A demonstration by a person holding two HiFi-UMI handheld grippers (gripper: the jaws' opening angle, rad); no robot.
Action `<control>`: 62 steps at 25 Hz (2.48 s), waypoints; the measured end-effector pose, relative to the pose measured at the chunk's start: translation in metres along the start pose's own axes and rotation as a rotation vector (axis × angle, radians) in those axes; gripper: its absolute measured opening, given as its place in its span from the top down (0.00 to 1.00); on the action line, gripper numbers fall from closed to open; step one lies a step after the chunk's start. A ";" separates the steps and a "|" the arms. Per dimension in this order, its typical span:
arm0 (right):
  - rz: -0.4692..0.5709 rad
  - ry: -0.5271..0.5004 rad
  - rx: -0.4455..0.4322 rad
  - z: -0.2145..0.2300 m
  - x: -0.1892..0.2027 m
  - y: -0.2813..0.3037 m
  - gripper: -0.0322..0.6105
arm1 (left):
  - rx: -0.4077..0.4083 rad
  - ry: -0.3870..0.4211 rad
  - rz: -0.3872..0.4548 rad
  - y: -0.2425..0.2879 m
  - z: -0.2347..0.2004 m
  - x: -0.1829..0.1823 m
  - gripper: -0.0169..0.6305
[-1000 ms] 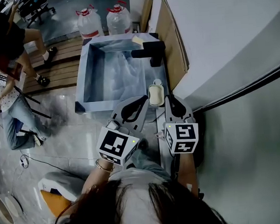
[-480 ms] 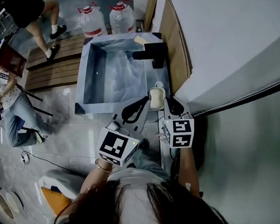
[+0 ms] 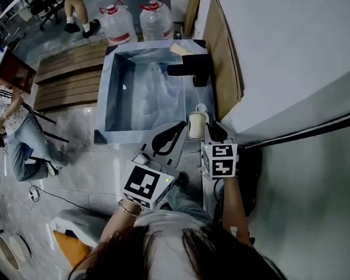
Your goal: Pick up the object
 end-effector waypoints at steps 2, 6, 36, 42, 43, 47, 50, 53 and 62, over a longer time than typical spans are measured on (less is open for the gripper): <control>-0.016 0.008 0.001 0.006 0.007 0.007 0.84 | -0.006 0.000 -0.007 0.003 -0.001 0.003 0.96; -0.062 0.026 -0.009 0.011 0.021 0.021 0.83 | -0.014 0.002 -0.019 0.008 -0.005 0.007 0.96; -0.183 0.294 0.020 0.034 0.048 0.055 0.89 | -0.078 -0.034 -0.079 0.012 -0.029 0.029 0.96; -0.145 0.306 0.062 0.032 0.048 0.047 0.90 | -0.099 -0.039 -0.065 -0.001 -0.035 0.030 0.96; -0.139 0.310 0.065 0.031 0.048 0.045 0.90 | -0.101 -0.040 -0.063 -0.004 -0.036 0.031 0.96; -0.101 0.341 0.069 0.022 0.042 0.031 0.90 | -0.106 -0.042 -0.053 -0.019 -0.037 0.028 0.96; -0.072 0.346 0.073 0.013 0.035 0.021 0.90 | -0.106 -0.044 -0.042 -0.032 -0.036 0.026 0.96; -0.054 0.335 0.077 0.002 0.029 0.010 0.90 | -0.105 -0.043 -0.031 -0.048 -0.035 0.023 0.96; 0.013 0.333 0.076 -0.037 0.014 -0.024 0.90 | -0.108 -0.040 0.010 -0.094 -0.034 0.019 0.96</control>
Point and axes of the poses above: the fingertips, and each gripper's own axes: y forward along the fingers, z to its right, x out of its underside, the point moved 4 cm from there along -y, backward along the fingers, and after that the axes turned 13 degrees about -x, right-handed, at the moved point
